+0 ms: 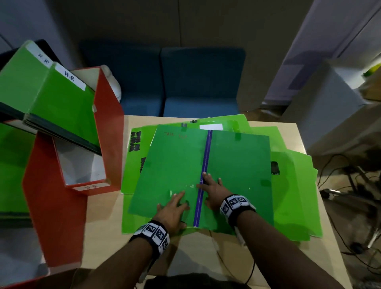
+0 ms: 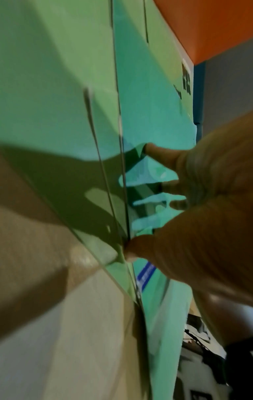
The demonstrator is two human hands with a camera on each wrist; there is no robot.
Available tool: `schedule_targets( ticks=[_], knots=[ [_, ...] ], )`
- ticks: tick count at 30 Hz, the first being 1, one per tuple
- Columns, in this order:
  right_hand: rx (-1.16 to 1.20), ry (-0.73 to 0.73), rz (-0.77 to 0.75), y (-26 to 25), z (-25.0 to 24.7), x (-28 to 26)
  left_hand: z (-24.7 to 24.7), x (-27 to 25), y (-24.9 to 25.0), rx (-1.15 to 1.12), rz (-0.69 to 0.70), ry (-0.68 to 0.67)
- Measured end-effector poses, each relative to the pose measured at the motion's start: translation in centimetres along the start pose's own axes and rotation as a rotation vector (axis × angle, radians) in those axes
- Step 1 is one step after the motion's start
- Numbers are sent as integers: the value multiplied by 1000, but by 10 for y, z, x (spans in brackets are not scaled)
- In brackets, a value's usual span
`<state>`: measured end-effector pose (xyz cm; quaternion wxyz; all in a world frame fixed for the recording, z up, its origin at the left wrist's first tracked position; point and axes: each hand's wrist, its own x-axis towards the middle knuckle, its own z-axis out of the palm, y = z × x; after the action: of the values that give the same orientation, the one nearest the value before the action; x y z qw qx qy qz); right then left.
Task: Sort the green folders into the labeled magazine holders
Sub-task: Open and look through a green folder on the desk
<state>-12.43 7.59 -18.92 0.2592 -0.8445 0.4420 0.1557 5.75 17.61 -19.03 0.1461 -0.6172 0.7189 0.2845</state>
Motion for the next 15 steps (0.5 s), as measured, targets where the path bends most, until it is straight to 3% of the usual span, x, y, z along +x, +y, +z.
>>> schedule_targets(
  ticks=[3,7,10,15],
  knots=[
    [-20,-17,-73,2,-7,-4,2,-1,-7,-90,-105,-28],
    [-323,-162,-139,-15,7,-17,4,3,-9,-157,-189,12],
    [-466,-183,-122,-22,30,-23,3,2,-5,-76,-196,11],
    [-403,-163,-121,-29,33,-31,-6,-1,-7,155,-120,-43]
  ],
)
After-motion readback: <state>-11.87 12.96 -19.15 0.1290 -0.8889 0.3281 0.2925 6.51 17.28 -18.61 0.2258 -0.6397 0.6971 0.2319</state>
